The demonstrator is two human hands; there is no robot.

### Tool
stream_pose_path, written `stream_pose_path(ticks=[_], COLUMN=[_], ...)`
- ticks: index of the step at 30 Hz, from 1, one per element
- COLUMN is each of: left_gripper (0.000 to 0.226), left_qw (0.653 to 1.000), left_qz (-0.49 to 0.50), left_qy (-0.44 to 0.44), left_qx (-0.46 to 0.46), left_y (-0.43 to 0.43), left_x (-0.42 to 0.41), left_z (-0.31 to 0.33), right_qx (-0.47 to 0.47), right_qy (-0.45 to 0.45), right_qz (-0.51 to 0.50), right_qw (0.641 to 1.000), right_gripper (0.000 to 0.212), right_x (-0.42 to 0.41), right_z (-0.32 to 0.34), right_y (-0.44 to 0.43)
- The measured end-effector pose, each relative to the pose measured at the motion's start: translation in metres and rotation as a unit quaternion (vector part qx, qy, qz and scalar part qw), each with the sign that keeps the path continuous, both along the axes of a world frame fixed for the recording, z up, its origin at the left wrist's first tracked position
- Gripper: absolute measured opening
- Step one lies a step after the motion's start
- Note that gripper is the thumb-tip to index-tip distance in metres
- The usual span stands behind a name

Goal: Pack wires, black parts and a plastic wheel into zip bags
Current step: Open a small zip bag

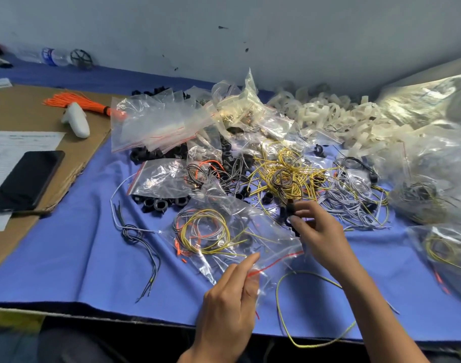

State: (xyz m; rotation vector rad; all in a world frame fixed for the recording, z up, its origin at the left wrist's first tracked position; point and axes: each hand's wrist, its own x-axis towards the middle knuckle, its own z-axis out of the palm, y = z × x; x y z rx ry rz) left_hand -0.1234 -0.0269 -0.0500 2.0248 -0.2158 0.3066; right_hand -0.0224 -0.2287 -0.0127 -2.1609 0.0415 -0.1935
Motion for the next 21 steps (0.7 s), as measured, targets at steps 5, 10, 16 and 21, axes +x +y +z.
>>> stream_pose_path(ticks=[5, 10, 16, 21], left_gripper=[0.037, 0.034, 0.035, 0.033], left_qw=[0.999, 0.999, 0.999, 0.999], left_qz=[0.024, 0.026, 0.022, 0.021], left_qy=[-0.011, -0.014, -0.007, -0.013], left_qx=[-0.02, -0.03, -0.037, -0.033], left_y=[-0.003, -0.004, -0.004, -0.003], left_x=[0.002, 0.002, 0.002, 0.002], left_z=[-0.001, 0.001, 0.002, 0.001], right_qx=[0.216, 0.245, 0.234, 0.259], right_qy=[0.009, 0.035, 0.034, 0.032], right_qz=[-0.026, -0.004, 0.002, 0.005], right_qw=[0.976, 0.969, 0.972, 0.965], right_gripper=[0.018, 0.019, 0.014, 0.013], right_x=[-0.015, -0.016, -0.016, -0.018], right_z=[0.001, 0.001, 0.003, 0.006], right_y=[-0.013, -0.008, -0.001, -0.003])
